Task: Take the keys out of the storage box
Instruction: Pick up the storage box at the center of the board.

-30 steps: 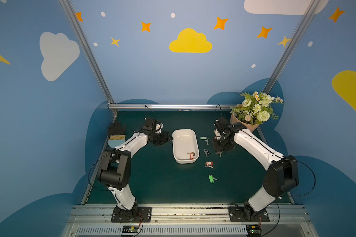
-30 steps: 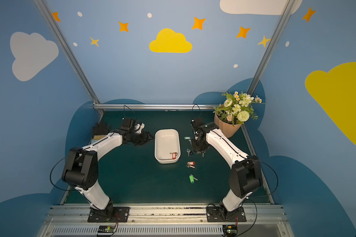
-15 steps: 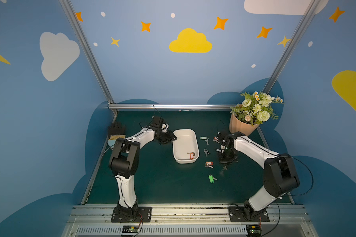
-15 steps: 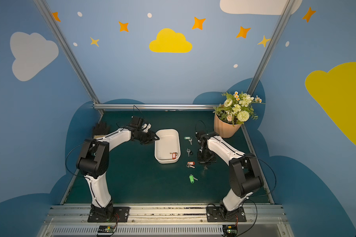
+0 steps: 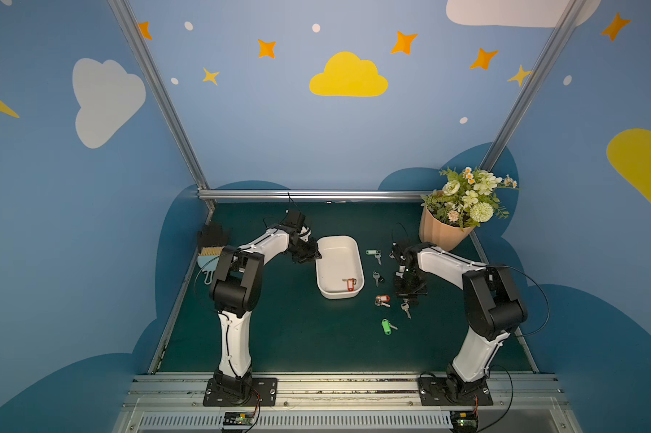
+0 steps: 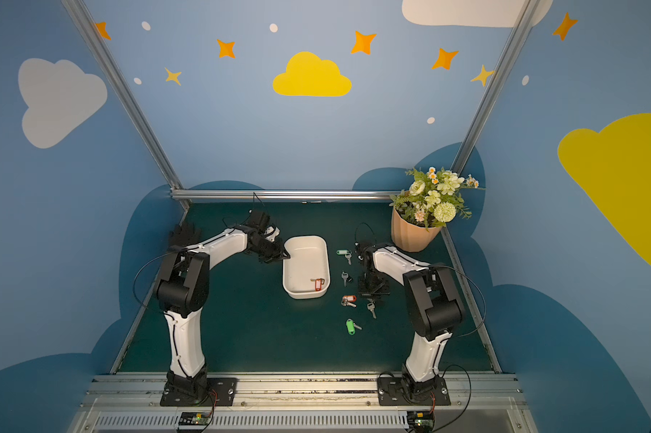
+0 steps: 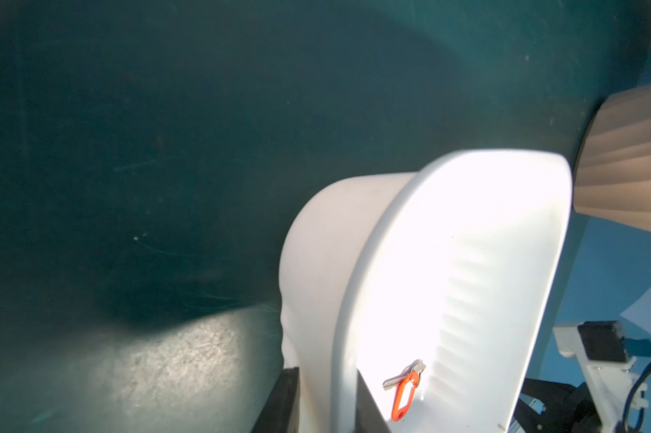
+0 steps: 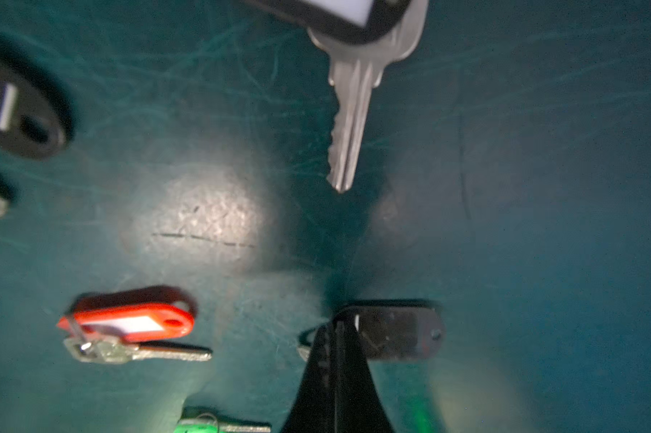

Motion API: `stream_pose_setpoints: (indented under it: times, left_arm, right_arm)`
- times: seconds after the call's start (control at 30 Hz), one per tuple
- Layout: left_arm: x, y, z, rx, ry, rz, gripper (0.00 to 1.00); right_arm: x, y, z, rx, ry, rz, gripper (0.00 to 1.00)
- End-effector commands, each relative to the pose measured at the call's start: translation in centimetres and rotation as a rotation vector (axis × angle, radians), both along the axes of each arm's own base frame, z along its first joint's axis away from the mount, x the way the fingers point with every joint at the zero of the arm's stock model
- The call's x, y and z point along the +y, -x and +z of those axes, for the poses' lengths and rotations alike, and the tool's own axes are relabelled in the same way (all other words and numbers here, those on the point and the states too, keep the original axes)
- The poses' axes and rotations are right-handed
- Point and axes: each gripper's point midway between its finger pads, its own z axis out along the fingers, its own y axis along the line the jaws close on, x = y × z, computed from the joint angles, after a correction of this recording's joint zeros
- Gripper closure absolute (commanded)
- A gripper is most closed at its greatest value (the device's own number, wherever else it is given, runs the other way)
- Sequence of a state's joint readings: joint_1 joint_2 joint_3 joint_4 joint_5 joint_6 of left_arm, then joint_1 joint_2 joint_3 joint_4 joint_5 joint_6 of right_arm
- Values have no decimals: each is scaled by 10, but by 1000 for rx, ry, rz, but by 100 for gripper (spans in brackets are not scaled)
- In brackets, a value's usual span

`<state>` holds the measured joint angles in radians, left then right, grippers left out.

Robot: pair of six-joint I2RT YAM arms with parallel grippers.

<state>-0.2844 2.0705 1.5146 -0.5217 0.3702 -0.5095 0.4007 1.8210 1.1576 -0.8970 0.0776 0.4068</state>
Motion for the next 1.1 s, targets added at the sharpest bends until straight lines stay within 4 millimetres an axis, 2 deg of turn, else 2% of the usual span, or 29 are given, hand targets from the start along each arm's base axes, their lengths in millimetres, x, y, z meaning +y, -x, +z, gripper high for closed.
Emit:
stream_pose_setpoints:
  times: [0.0,0.23,0.33,0.6,0.8,1.07]
  left_arm:
    - [3,4,0,2,-70,-33,81]
    - [7,2,4,-13,-123,-50,93]
    - [12,2,11,-32,-151,-56,95]
    - [29,3,38,-79,-273,-105,97]
    - [32,20,50,32,-298,-179,97]
    - [40,51,42,215,-338,-261,97]
  right_arm:
    - [1,-15,1,-44,2,-1,100]
    - [4,-23,-3,-51,-1,1,99]
    - [4,-23,-1,-60,-3,-1,90]
    - [0,-30,22,-136,-4,20,68]
    - [6,-36,44,-190,-38,27,64]
    - [10,-42,69,-231,-56,46,62]
